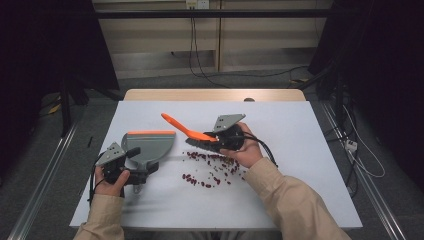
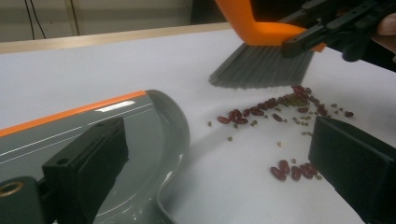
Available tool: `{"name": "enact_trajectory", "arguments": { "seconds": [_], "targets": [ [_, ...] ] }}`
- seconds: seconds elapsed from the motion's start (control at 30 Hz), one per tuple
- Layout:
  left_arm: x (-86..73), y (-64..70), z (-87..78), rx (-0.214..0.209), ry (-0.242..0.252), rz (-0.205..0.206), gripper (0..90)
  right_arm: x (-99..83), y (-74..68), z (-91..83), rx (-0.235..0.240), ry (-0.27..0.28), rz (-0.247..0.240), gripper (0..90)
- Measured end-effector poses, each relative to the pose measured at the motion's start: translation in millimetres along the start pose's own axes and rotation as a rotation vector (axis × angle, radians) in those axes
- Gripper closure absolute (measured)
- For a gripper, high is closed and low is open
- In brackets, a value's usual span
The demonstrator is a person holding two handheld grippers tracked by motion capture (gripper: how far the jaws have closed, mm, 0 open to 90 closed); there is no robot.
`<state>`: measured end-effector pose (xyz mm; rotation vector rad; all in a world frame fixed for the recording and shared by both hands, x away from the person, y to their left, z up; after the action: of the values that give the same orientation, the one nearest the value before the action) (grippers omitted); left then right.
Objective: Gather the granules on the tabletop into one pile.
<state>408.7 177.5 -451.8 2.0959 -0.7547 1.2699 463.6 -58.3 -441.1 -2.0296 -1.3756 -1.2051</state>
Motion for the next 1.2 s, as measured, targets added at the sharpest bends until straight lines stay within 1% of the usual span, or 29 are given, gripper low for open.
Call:
{"name": "enact_trajectory", "arguments": {
  "seconds": [0.07, 0.1, 0.13, 0.17, 0.2, 0.3, 0.37, 0.4, 0.43, 0.53, 0.57, 0.63, 0.73, 0.87, 0.9, 0.97, 1.03, 1.13, 1.17, 1.2],
  "targets": [
    [-0.1, -0.1, -0.3, -0.001, 0.000, 0.000, 4.6, 0.3, 6.0, 6.5, -0.015, -0.018, -0.047, 71.5],
    [-0.1, -0.2, -0.4, -0.001, 0.000, -0.001, 4.6, -0.9, 10.2, 10.2, -0.021, -0.031, -0.062, 71.4],
    [-0.2, -0.3, -0.5, -0.002, 0.000, 0.000, 4.6, -2.6, 14.3, 14.0, -0.019, -0.039, -0.063, 71.4],
    [-0.1, -0.5, -0.7, -0.002, 0.000, 0.000, 4.6, -4.3, 18.5, 18.0, -0.023, -0.042, -0.057, 71.4],
    [-0.1, -0.5, -0.7, -0.003, 0.001, -0.001, 4.6, -6.1, 22.6, 22.0, -0.033, -0.047, -0.062, 71.5],
    [-0.1, -0.9, -0.7, -0.005, 0.000, -0.004, 4.6, -12.1, 27.4, 34.5, -0.034, -0.068, -0.092, 71.4],
    [-0.1, -1.3, -0.9, -0.005, 0.000, -0.005, 4.6, -15.8, 24.0, 42.3, -0.012, -0.073, -0.108, 71.4],
    [0.0, -1.4, -1.2, -0.005, 0.001, -0.005, 4.6, -14.9, 19.3, 44.8, 0.020, -0.051, -0.103, 71.4],
    [0.3, -1.4, -1.4, -0.005, 0.005, -0.011, 4.6, -14.7, 16.8, 45.6, 0.024, -0.052, -0.113, 71.4],
    [0.0, -2.7, -1.9, -0.003, 0.003, -0.006, 4.6, -13.6, 6.9, 44.4, 0.047, -0.071, -0.159, 71.4],
    [0.2, -2.3, -1.8, -0.003, 0.006, -0.012, 4.6, -13.2, 3.6, 43.2, 0.061, -0.072, -0.169, 71.4],
    [0.2, -1.6, -1.7, -0.007, 0.005, -0.011, 4.6, -12.5, -4.4, 40.7, 0.091, -0.060, -0.168, 71.4],
    [-1.0, -2.0, -1.3, -0.005, -0.005, -0.006, 4.6, -13.6, -12.8, 38.7, 0.104, -0.066, -0.189, 71.3],
    [-0.9, -2.0, -1.7, -0.002, -0.002, -0.008, 4.6, -12.9, -20.2, 34.2, 0.139, -0.049, -0.179, 71.3],
    [-0.9, -2.1, -1.8, -0.004, -0.003, -0.007, 4.6, -12.7, -21.0, 33.4, 0.138, -0.049, -0.179, 71.4],
    [-0.9, -2.1, -1.3, -0.002, -0.003, -0.006, 4.6, -11.6, -19.4, 32.1, 0.110, -0.052, -0.187, 71.4],
    [-1.0, -1.6, -0.8, -0.006, -0.004, -0.003, 4.6, -8.8, -16.4, 29.8, 0.101, -0.030, -0.162, 71.4],
    [-1.3, -1.7, -0.7, -0.005, -0.005, -0.005, 4.6, -3.1, -10.8, 23.1, 0.087, 0.005, -0.109, 71.4],
    [-1.1, -1.9, -0.9, -0.005, -0.004, -0.006, 4.6, -1.9, -9.3, 21.2, 0.081, 0.010, -0.099, 71.4],
    [-1.1, -2.1, -1.2, -0.007, -0.005, -0.004, 4.6, -0.2, -7.9, 17.5, 0.082, 0.013, -0.077, 71.4]
  ]
}}
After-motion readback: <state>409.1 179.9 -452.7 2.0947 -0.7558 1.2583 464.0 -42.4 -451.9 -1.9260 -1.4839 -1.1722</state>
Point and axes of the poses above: each handheld gripper's, and its own axes: z roughly forward along the jaws, x roughly out of its top, y roughly to its right, the point moved 8 cm from there along z, roughly forward along the jaws, and after that the axes turned 1 degree about -x, right-handed, at the moved point
